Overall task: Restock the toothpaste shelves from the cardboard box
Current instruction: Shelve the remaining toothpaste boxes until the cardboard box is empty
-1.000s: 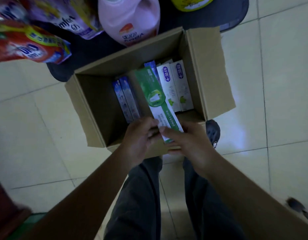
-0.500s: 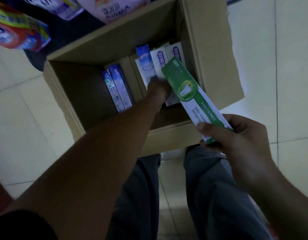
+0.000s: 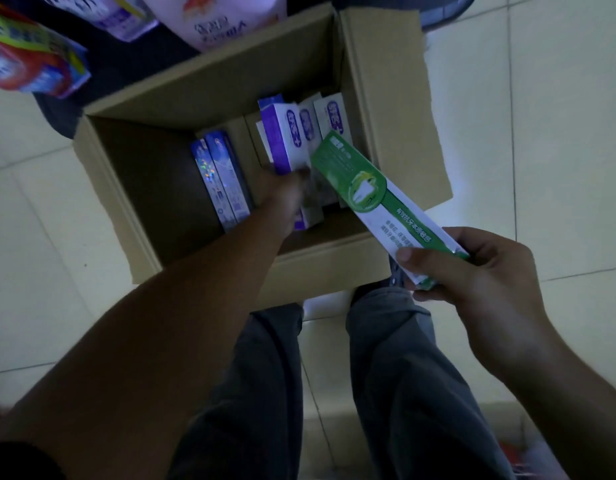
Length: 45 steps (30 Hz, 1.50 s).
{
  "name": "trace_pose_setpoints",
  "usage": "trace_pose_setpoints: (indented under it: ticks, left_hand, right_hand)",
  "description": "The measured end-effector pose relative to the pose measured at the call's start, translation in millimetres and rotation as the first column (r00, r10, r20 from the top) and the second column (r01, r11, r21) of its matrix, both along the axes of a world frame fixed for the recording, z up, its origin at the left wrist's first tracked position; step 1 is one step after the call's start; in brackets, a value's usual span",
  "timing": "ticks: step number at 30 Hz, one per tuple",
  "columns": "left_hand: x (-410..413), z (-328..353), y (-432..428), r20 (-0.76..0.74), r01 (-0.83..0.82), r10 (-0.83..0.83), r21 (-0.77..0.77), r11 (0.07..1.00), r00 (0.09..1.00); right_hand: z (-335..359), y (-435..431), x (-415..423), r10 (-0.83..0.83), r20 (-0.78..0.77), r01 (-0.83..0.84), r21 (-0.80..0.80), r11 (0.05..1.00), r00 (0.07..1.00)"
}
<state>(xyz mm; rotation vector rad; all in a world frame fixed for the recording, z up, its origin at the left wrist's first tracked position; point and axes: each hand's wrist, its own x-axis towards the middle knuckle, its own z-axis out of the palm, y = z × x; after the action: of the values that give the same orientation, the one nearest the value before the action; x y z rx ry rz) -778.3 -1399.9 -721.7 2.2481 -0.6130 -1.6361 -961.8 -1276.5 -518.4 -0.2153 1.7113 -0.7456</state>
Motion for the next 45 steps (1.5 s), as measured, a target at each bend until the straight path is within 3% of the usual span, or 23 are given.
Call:
trace_pose_setpoints:
  ticks: [4, 9, 15, 23, 29, 32, 35, 37, 40, 42, 45]
  left_hand:
    - [41.3, 110.5, 0.2, -0.048, 0.112, -0.117, -0.089, 0.990, 0.992]
    - [91.0, 300.4, -19.8, -0.050, 0.195, -0.215, -0.265, 0.944, 0.975]
    - [132.9, 510.1, -42.0, -0.203, 0.098, -0.204, -0.435, 0.895, 0.958]
    - [171.7, 716.2, -56.0, -0.314, -0.061, -0.231, -0.701, 0.711, 0.921]
    - [204.3, 808.4, -47.8, -0.291, -0.092, -0.265, -0.814, 0.574, 0.919]
    - [212.3, 839.3, -47.1, -0.331, -0.193, -0.181, -0.827, 0.528, 0.926]
    - [215.5, 874.1, -48.5, -0.410, -0.315, -0.088, -0.806, 0.501, 0.908]
    - [219.9, 893.8, -51.1, -0.416, -0.314, -0.080, -0.785, 0.534, 0.906]
    - [232.7, 921.9, -55.7, -0.433, -0.296, -0.078, -0.725, 0.622, 0.898]
    - [241.3, 937.1, -61.2, -0.427, -0.275, -0.073, -0.694, 0.665, 0.901]
    - [253.6, 959.4, -68.8, -0.409, -0.236, -0.104, -0.696, 0.678, 0.907]
  right_hand:
    - [57.1, -18.4, -7.7, 0.050, -0.038, -0.052, -0.030, 0.998, 0.998]
    - [191.1, -60.7, -13.9, 0.153, 0.013, -0.148, -0.186, 0.971, 0.988]
    - [375.8, -115.6, -9.7, 0.344, 0.047, -0.298, -0.400, 0.867, 0.938]
    - [567.9, -154.4, 24.6, 0.536, 0.030, -0.433, -0.553, 0.712, 0.844]
    - [660.8, -169.4, 53.6, 0.597, 0.048, -0.470, -0.568, 0.676, 0.801]
    - [694.0, -175.8, 72.6, 0.545, 0.079, -0.380, -0.634, 0.673, 0.835]
    - [718.1, -181.8, 87.4, 0.475, 0.072, -0.257, -0.764, 0.591, 0.877]
    - [730.6, -183.4, 92.4, 0.479, 0.042, -0.221, -0.850, 0.479, 0.877]
    - [745.5, -188.4, 99.9, 0.446, -0.124, -0.287, -0.903, 0.319, 0.886]
    - [753.1, -195.0, 106.9, 0.336, -0.228, -0.327, -0.904, 0.277, 0.914]
    - [765.9, -201.6, 117.6, 0.297, -0.226, -0.299, -0.926, 0.230, 0.928]
